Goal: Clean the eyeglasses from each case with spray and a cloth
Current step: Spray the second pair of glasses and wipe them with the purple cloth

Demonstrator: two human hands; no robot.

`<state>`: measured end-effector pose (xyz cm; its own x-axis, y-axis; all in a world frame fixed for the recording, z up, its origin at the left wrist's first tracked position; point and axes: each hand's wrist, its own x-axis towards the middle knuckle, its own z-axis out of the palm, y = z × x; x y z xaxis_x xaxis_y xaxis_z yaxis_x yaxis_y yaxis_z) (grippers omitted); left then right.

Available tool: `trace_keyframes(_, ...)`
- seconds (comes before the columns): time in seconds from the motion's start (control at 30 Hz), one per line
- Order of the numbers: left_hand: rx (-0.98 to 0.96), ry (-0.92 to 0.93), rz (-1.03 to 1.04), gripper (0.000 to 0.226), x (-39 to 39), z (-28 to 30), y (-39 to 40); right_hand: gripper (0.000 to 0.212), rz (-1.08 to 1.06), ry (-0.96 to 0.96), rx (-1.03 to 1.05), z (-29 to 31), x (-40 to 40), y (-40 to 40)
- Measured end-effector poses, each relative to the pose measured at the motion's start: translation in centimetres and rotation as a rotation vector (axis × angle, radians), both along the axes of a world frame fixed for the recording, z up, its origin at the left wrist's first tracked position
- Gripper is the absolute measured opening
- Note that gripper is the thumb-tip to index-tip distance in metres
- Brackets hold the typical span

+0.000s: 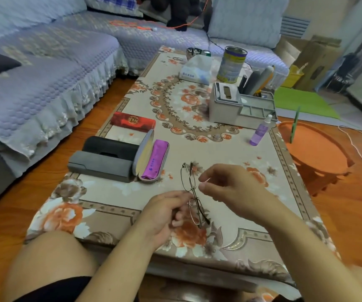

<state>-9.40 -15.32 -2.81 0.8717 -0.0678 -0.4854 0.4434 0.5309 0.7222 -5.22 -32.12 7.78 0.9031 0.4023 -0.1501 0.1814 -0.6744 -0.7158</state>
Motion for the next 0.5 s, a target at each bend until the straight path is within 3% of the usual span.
trace_keyframes(0.27, 0.117, -0.022, 0.183, 0.011, -0.6, 0.5, -0.7, 0.014, -0.138, -0.135, -0.115, -3.9, -1.5, 1.7)
trace_keyframes(0.5, 0.372, -0.038, 0.314, 0.013, -0.5, 0.9, -0.4, 0.016, -0.258, -0.123, 0.013, -5.6, -0.8, 4.8)
